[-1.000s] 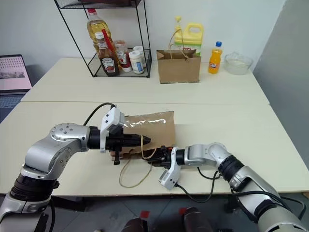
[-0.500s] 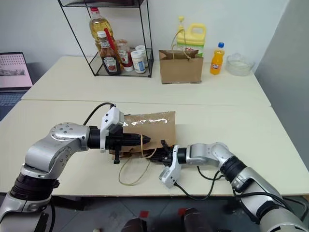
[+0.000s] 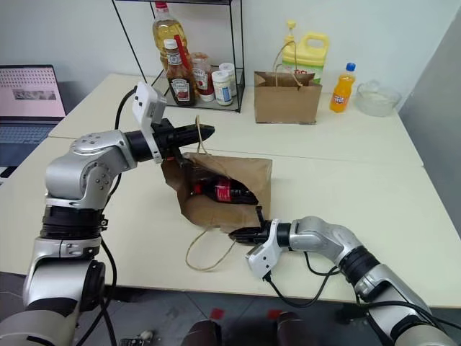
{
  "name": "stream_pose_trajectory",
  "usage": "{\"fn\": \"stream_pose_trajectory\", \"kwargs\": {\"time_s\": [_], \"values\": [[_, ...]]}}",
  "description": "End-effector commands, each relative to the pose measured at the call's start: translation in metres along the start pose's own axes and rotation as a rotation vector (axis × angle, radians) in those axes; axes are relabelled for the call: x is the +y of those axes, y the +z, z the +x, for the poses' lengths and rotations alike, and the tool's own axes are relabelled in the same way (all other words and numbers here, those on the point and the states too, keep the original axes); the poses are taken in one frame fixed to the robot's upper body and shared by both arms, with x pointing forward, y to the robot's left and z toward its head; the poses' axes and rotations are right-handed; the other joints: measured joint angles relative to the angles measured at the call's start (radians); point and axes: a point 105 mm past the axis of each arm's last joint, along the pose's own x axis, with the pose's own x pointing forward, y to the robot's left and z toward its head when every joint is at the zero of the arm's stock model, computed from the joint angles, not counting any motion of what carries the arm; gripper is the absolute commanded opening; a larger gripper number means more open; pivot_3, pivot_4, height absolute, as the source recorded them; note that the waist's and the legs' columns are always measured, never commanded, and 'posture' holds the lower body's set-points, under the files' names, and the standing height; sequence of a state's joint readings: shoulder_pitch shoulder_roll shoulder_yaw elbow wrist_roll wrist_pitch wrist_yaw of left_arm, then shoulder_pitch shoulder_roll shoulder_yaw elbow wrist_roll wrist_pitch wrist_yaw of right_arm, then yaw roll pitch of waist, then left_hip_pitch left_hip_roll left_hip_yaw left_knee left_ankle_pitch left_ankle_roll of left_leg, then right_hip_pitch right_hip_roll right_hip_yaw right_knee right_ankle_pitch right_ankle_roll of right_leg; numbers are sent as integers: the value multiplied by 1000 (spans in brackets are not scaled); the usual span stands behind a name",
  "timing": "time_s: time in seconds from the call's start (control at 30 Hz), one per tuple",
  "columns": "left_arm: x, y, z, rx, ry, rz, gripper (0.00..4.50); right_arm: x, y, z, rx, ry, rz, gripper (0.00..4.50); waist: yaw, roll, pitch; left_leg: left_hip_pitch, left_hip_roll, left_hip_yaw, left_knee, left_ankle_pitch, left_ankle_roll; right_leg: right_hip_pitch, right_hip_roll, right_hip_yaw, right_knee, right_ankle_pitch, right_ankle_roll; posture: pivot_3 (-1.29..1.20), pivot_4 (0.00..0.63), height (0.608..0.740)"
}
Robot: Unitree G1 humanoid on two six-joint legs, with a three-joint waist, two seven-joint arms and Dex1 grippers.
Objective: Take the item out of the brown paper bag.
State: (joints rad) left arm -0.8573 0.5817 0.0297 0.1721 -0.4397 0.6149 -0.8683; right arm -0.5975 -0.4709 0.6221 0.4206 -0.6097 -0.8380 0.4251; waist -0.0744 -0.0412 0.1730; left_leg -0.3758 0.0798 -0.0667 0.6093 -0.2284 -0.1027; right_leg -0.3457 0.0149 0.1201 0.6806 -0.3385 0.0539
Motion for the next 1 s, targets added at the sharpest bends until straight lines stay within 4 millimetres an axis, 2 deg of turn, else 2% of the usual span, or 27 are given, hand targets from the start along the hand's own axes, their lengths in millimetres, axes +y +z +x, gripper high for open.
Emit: {"fn": "stream_pose_trajectory", "kwargs": {"time_s": [0.03, 0.17, 0.53, 0.57, 0.63, 0.73, 0.93, 0.97, 1.0], "values": [[7, 25, 2, -81, 64, 64, 0, 29, -4, -10, 46, 95, 73, 40, 9, 0, 0, -1, 0, 0, 0, 0, 0, -1, 0, 0, 0, 0, 0, 0, 150, 740], [4, 23, 5, -89, 58, 57, 0, 20, 1, -15, 45, 49, 91, 40, 24, 1, 1, -6, 0, 0, 1, 0, 0, -5, 0, 0, 0, 1, 1, 0, 150, 740], [-2, 21, 7, -84, 21, 53, 0, 14, 8, -27, 34, -18, 229, 40, 39, 4, 3, -8, -1, 0, 1, 0, 0, -6, 0, 0, 0, 1, 1, 0, 150, 740], [-4, 20, 7, -81, 10, 54, 0, 11, 9, -30, 31, -24, 254, 470, 41, 4, 3, -9, -1, 0, 1, 0, 0, -7, 0, 0, 0, 1, 1, 0, 150, 740], [-6, 20, 7, -79, -3, 52, 0, 4, 10, -37, 31, -36, 288, 1002, 43, 6, 5, -9, -1, -1, 1, 0, 0, -7, 0, 0, -1, 1, 1, 0, 150, 740], [-8, 19, 6, -78, -13, 50, 0, -9, 9, -54, 61, -65, 277, 2051, 43, 9, 7, -10, -1, -1, 1, 0, 0, -7, 0, 0, 0, 1, 1, 0, 150, 740], [-13, 11, 6, -68, -28, 51, 0, -16, 16, -91, 128, -110, 312, 4217, 43, 11, 9, -11, -1, -1, 1, 0, 0, -8, 0, 0, 0, 1, 1, 0, 150, 740], [-13, 11, 6, -69, -29, 50, 0, -23, 19, -98, 131, -144, 346, 4477, 43, 11, 9, -11, -1, -1, 1, 0, 0, -8, 0, 0, 0, 1, 1, 0, 150, 740], [-13, 11, 5, -69, -30, 50, 0, -28, 22, -103, 130, -166, 371, 4477, 43, 11, 9, -13, -1, -1, 1, 0, 0, -9, 0, 0, 0, 1, 1, 0, 150, 740]]}}
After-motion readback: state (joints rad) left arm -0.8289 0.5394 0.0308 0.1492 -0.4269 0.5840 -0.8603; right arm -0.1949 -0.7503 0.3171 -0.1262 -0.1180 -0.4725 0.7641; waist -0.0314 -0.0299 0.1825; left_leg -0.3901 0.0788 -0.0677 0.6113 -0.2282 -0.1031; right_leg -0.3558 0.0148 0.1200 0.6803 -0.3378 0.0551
